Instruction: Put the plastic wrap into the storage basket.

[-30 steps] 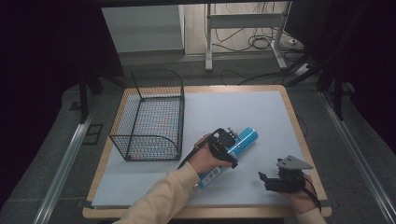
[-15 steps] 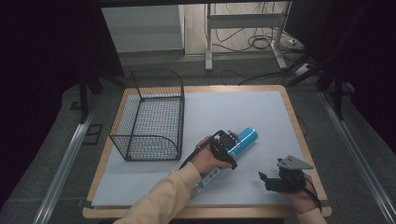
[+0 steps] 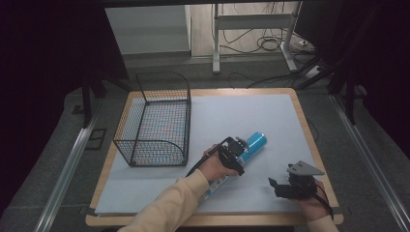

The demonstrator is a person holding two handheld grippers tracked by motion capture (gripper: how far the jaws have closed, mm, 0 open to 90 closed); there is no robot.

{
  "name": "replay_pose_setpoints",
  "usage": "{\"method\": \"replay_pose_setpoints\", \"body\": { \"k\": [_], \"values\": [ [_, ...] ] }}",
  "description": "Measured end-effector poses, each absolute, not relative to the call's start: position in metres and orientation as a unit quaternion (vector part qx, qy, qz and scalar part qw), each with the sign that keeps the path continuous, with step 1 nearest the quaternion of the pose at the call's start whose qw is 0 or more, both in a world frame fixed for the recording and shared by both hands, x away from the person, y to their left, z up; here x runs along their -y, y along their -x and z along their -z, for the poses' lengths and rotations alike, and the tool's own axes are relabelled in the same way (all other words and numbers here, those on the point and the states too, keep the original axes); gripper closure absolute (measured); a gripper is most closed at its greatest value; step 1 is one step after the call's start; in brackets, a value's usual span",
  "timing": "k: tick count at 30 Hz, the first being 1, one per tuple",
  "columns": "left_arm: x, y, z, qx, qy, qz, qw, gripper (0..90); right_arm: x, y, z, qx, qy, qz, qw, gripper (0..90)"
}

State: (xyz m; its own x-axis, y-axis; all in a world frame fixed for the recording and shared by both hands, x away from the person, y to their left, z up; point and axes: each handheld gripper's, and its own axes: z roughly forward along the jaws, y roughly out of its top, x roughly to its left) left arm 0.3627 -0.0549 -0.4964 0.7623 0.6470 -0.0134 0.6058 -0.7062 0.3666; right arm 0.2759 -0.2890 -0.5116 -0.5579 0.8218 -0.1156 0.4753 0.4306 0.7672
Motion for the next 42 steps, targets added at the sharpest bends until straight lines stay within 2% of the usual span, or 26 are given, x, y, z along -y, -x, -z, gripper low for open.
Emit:
{"method": "replay_pose_setpoints", "body": {
  "k": [14,23,42],
  "values": [
    [0.052,-0.366,0.492,-0.339,-0.923,-0.037,0.176,31.3,0.29,-0.276,0.51,-0.806,-0.401,-0.354,0.253,11.6],
    [0.046,-0.367,0.476,-0.325,-0.928,-0.025,0.181,31.4,0.291,-0.276,0.51,-0.805,-0.4,-0.355,0.256,11.6],
    [0.037,-0.371,0.456,-0.323,-0.926,-0.031,0.191,31.5,0.291,-0.276,0.509,-0.802,-0.403,-0.356,0.259,12.1]
  ]
}}
